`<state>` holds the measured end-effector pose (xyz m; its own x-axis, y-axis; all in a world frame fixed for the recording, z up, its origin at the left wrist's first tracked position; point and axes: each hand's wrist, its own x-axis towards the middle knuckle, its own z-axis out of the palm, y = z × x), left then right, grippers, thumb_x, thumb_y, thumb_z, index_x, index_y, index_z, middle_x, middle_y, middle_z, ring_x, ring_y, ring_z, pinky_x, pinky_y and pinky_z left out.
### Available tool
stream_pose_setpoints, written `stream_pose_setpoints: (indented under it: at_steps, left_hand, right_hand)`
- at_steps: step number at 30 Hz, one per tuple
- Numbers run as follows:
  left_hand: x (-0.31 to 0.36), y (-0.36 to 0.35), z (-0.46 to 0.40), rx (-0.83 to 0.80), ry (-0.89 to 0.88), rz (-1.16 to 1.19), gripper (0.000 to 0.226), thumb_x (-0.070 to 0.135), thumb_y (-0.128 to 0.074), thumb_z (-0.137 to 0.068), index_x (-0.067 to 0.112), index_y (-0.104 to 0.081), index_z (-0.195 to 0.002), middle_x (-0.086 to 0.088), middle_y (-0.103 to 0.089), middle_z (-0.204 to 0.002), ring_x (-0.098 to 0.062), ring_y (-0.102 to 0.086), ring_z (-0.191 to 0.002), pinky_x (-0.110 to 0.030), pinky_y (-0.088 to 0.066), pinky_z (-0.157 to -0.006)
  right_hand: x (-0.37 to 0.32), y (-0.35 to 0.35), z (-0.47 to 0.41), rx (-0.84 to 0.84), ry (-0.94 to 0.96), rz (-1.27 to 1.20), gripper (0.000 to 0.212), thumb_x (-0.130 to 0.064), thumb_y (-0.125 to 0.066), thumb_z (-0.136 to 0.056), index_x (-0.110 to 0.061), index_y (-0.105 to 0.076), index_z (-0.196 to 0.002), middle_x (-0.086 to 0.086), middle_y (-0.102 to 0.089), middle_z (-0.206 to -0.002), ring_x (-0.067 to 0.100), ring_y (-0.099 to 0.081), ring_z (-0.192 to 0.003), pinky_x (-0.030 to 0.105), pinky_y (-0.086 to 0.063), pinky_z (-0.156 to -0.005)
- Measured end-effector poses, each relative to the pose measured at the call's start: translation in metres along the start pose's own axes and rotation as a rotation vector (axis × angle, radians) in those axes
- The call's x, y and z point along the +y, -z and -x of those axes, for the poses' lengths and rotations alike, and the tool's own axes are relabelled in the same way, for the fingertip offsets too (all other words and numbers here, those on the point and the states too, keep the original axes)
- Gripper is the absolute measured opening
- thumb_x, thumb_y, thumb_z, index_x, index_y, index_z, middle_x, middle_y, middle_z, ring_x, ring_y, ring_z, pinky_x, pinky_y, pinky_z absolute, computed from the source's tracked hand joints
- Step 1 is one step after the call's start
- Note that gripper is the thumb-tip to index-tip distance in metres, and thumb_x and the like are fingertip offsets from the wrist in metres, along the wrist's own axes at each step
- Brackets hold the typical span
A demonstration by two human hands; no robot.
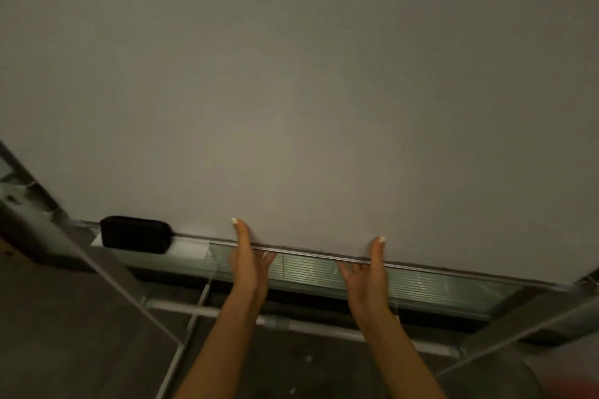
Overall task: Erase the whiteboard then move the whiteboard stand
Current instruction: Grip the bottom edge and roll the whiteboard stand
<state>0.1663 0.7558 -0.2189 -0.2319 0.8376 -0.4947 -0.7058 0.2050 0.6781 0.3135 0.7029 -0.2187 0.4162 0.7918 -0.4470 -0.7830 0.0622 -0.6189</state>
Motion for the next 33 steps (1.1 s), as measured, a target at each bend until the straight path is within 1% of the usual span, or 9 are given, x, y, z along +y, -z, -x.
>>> stream_pose_setpoints:
  at_steps: [6,11,14,16,18,22,26,30,33]
  left_hand:
    - [0.004,-0.002,0.000,0.000,0.017,0.011,0.058,0.057,-0.045,-0.088,0.013,-0.050,-0.125,-0.008,-0.061,-0.118,-0.020,-0.062,-0.095,-0.032,-0.053,-0.068]
    - [-0.001,0.009,0.006,-0.052,0.017,0.014,0.055,0.059,-0.046,-0.085,0.018,-0.052,-0.121,-0.008,-0.062,-0.118,-0.022,-0.061,-0.103,-0.034,-0.053,-0.074]
    - [0.001,0.015,0.010,-0.058,0.017,0.009,0.070,0.063,-0.050,-0.073,0.016,-0.050,-0.124,-0.008,-0.062,-0.117,-0.022,-0.062,-0.101,-0.037,-0.054,-0.079]
    - [0.003,0.022,0.013,-0.046,0.007,-0.004,0.085,0.066,-0.054,-0.065,0.013,-0.047,-0.131,-0.009,-0.061,-0.123,-0.023,-0.061,-0.106,-0.042,-0.052,-0.089]
    - [0.006,0.031,0.015,-0.028,0.004,-0.014,0.094,0.069,-0.056,-0.060,0.012,-0.045,-0.134,-0.010,-0.058,-0.127,-0.024,-0.060,-0.108,-0.043,-0.051,-0.092]
    - [0.014,0.040,0.023,-0.026,0.019,-0.015,0.103,0.072,-0.057,-0.054,0.008,-0.043,-0.134,-0.011,-0.056,-0.130,-0.025,-0.060,-0.110,-0.041,-0.051,-0.089]
    - [0.024,0.046,0.030,-0.028,0.029,-0.035,0.094,0.070,-0.054,-0.057,0.007,-0.046,-0.126,-0.010,-0.057,-0.127,-0.022,-0.061,-0.102,-0.035,-0.054,-0.080]
    - [0.031,0.051,0.031,-0.036,0.041,-0.030,0.084,0.066,-0.053,-0.073,0.005,-0.045,-0.130,-0.011,-0.057,-0.127,-0.022,-0.061,-0.103,-0.026,-0.057,-0.062]
    - [0.032,0.056,0.029,-0.012,0.040,-0.046,0.079,0.063,-0.053,-0.079,0.003,-0.044,-0.130,-0.012,-0.057,-0.127,-0.023,-0.062,-0.105,-0.030,-0.055,-0.071]
  right_hand:
    - [0.005,0.001,-0.004,0.007,-0.017,-0.020,0.068,-0.046,-0.057,-0.074,-0.018,-0.044,-0.134,0.005,-0.056,-0.127,0.023,-0.054,-0.118,0.045,-0.043,-0.100]
    - [0.006,0.009,0.001,0.006,-0.004,-0.007,0.063,-0.048,-0.056,-0.074,-0.019,-0.044,-0.130,0.005,-0.056,-0.127,0.020,-0.055,-0.115,0.045,-0.043,-0.102]
    - [0.007,0.012,0.007,-0.019,0.003,0.007,0.058,-0.049,-0.055,-0.073,-0.020,-0.047,-0.124,0.004,-0.057,-0.127,0.020,-0.054,-0.118,0.043,-0.044,-0.098]
    - [0.011,0.015,0.013,-0.038,0.009,0.019,0.053,-0.049,-0.054,-0.074,-0.022,-0.050,-0.119,0.002,-0.058,-0.124,0.020,-0.054,-0.117,0.042,-0.044,-0.099]
    - [0.016,0.016,0.019,-0.056,0.019,0.027,0.047,-0.049,-0.052,-0.078,-0.024,-0.050,-0.118,-0.002,-0.060,-0.119,0.018,-0.055,-0.116,0.043,-0.043,-0.100]
    - [0.024,0.016,0.029,-0.052,0.023,0.014,0.037,-0.046,-0.045,-0.092,-0.022,-0.051,-0.120,-0.005,-0.060,-0.113,0.015,-0.056,-0.111,0.045,-0.041,-0.102]
    - [0.027,0.012,0.041,-0.065,0.006,0.007,0.061,-0.050,-0.049,-0.085,-0.020,-0.042,-0.138,0.000,-0.057,-0.127,0.020,-0.052,-0.122,0.045,-0.040,-0.106]
    - [0.030,0.006,0.046,-0.063,0.013,0.005,0.065,-0.051,-0.049,-0.084,-0.019,-0.042,-0.140,0.004,-0.054,-0.136,0.018,-0.053,-0.122,0.040,-0.048,-0.095]
    - [0.036,0.005,0.047,-0.057,0.004,0.052,0.063,-0.053,-0.047,-0.088,-0.020,-0.041,-0.141,0.002,-0.054,-0.136,0.018,-0.055,-0.119,0.038,-0.046,-0.097]
